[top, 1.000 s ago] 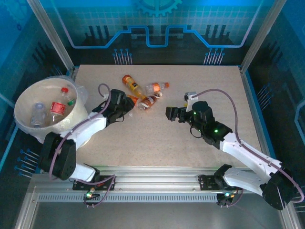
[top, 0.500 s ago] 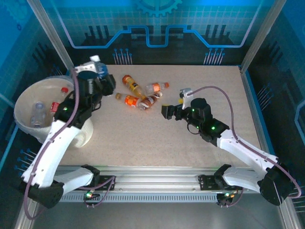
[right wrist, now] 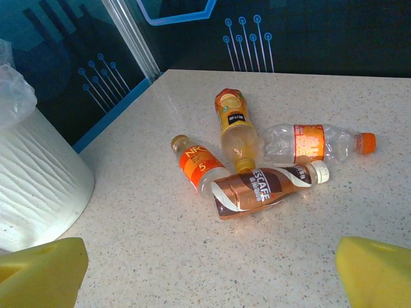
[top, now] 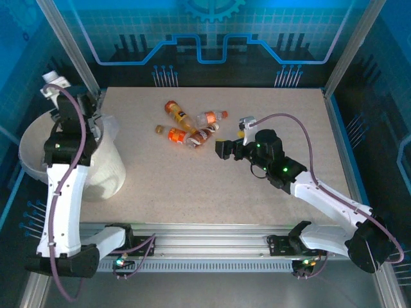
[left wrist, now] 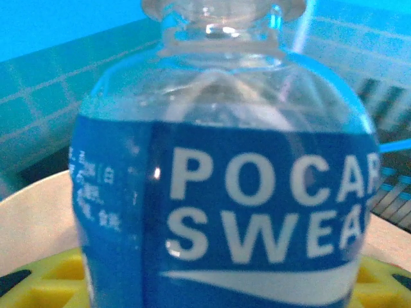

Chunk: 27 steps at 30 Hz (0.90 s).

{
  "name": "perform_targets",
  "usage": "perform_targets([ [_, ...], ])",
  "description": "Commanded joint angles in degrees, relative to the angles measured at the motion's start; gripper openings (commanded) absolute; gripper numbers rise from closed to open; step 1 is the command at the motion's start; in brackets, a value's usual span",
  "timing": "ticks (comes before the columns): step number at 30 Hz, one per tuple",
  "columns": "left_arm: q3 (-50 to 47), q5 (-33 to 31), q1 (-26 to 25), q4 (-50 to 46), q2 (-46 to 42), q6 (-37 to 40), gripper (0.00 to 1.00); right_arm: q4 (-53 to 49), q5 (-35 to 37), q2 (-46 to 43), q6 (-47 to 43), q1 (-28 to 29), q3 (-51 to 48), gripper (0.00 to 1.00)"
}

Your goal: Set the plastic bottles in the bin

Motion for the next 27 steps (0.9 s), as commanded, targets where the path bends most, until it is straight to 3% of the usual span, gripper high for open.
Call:
perform_targets([
  [1, -1.49, -1.9, 5.8, -0.1, -0.14, -0.79, 0.54, -0.31, -0.19, -1.18, -1.59, 0.53, 1.89, 1.0],
  [8, -5.62, 4.34, 15.03, -0.98, -0.92, -8.21, 0.55, -0.62, 0.18, -2.04, -2.57, 0.52, 1.2, 1.0],
  [11, -7.65, 11.93, 20.18, -2.2, -1.46, -14.02, 0.57, -0.42, 1.09, -2.22, -3.13, 0.43, 0.63, 1.0],
  [15, -11.01, 16.69, 24.17, -1.48, -2.52, -19.57, 0.65, -1.83, 0.66, -1.7, -3.89, 0.44, 2.08, 1.0],
  [20, -11.69, 19.63, 26.29, -1.51, -1.98, -21.91, 0.81, -2.85, 0.18, -1.86, -3.12, 0.43, 3.11, 1.0],
  [27, -11.41, 24.81, 26.48, -0.93, -2.95, -21.29, 0.91, -3.64, 1.84, -1.82, -1.64, 0.41, 3.18, 1.0],
])
